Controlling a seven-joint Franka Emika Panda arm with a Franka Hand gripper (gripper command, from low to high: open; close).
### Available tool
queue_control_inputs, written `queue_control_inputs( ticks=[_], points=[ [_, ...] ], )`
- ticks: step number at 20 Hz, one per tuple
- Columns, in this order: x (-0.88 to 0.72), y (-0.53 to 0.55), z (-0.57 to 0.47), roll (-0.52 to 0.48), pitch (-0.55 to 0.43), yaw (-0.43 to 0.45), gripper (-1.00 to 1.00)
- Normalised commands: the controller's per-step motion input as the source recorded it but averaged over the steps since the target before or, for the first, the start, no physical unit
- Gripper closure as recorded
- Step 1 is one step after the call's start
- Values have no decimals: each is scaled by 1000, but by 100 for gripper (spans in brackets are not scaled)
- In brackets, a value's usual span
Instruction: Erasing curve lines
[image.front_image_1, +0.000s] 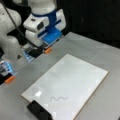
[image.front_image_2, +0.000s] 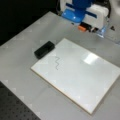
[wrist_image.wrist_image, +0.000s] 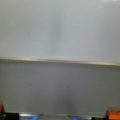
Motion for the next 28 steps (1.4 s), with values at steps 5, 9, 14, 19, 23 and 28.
queue_control_inputs(
  ticks=[5, 9, 14, 19, 23, 28],
  points=[
    [113, -367, -67, -85, -4, 52, -100],
    [101, -390, -28, -28, 51, 135, -100],
    [201, -490, -41, -9, 34, 213, -100],
    [211, -520, -17, -83, 61, 201, -100],
    [129, -404, 33, -183, 99, 161, -100],
    [81, -298, 18, -203, 143, 136, -100]
  ],
)
